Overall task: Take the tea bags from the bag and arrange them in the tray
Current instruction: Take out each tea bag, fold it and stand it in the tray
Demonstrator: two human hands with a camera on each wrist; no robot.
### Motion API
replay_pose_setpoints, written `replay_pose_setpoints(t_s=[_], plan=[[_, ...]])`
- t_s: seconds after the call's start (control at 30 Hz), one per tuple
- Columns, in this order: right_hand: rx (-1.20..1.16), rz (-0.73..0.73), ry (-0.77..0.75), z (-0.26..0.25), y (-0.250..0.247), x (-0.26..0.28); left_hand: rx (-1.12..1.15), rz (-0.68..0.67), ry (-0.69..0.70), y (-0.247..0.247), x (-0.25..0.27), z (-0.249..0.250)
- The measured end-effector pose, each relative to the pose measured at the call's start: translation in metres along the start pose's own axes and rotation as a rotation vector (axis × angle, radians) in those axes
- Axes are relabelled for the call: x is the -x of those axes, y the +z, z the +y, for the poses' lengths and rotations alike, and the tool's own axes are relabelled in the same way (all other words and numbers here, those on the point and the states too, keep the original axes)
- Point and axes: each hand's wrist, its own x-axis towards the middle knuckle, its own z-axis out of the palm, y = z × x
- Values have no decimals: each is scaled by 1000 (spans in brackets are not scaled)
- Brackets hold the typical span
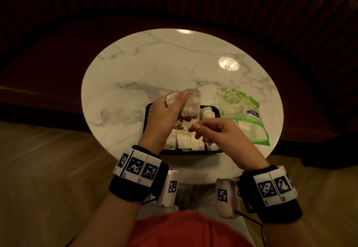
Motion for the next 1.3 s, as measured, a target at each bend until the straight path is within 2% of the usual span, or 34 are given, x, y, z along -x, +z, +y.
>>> replay_pose_setpoints(t_s=[0.23,0.43,0.73,0.87,1.03,1.3], plan=[[-7,-71,-15,2,6,1,-11,50,17,4,-2,-1],[-8,-135,23,12,9,0,-28,86,-33,8,-1,0],[-37,-170,71,29,6,-3,-31,31,-96,7,-1,3],[44,-186,82,29,-1,-7,-83,-16,-97,6,-3,2],[192,-165,23,7,-28,-20,-210,-74,-42,3,-1,0],[350,-257,8,-27,-69,-44,-320,-146,0,3,0,1]])
